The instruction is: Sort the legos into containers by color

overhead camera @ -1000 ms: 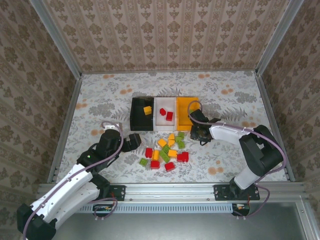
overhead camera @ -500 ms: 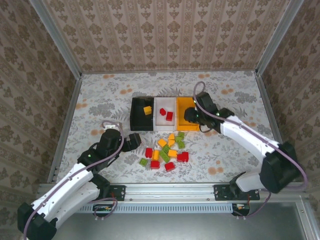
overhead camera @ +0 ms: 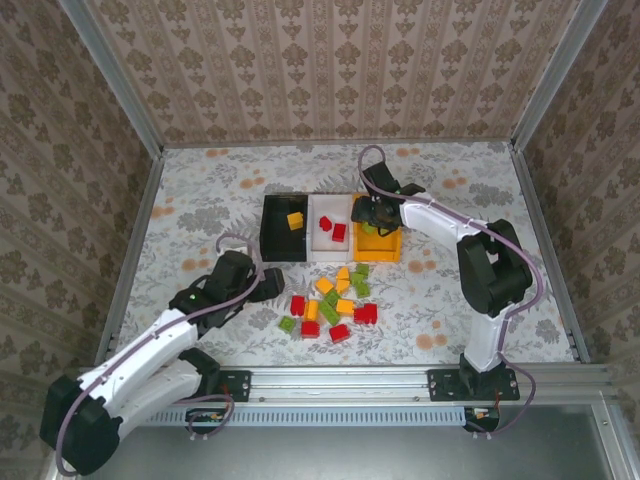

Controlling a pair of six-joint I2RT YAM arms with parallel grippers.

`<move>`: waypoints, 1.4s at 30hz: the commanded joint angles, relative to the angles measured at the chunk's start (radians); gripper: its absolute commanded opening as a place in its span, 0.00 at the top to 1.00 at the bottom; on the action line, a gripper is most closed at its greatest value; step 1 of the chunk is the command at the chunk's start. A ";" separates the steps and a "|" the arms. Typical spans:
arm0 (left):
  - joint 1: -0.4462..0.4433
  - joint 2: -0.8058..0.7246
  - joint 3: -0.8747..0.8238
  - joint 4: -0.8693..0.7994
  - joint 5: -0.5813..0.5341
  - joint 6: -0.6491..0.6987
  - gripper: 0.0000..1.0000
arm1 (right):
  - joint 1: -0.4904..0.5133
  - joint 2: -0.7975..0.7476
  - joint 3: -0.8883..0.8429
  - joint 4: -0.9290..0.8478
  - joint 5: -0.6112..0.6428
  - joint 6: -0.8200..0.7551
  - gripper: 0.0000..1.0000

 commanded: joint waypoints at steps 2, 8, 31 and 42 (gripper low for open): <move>0.008 0.112 0.038 0.083 -0.032 0.099 0.01 | 0.011 -0.080 -0.012 0.015 -0.014 -0.010 0.29; -0.003 0.344 0.065 0.201 -0.073 0.150 0.13 | 0.011 -0.183 -0.117 0.038 -0.005 -0.006 0.28; -0.068 0.415 0.112 0.227 -0.067 0.127 0.68 | 0.000 -0.378 -0.252 0.056 0.029 0.030 0.28; -0.090 0.585 0.514 0.198 0.047 0.201 0.67 | -0.004 -0.523 -0.441 0.062 0.040 0.081 0.28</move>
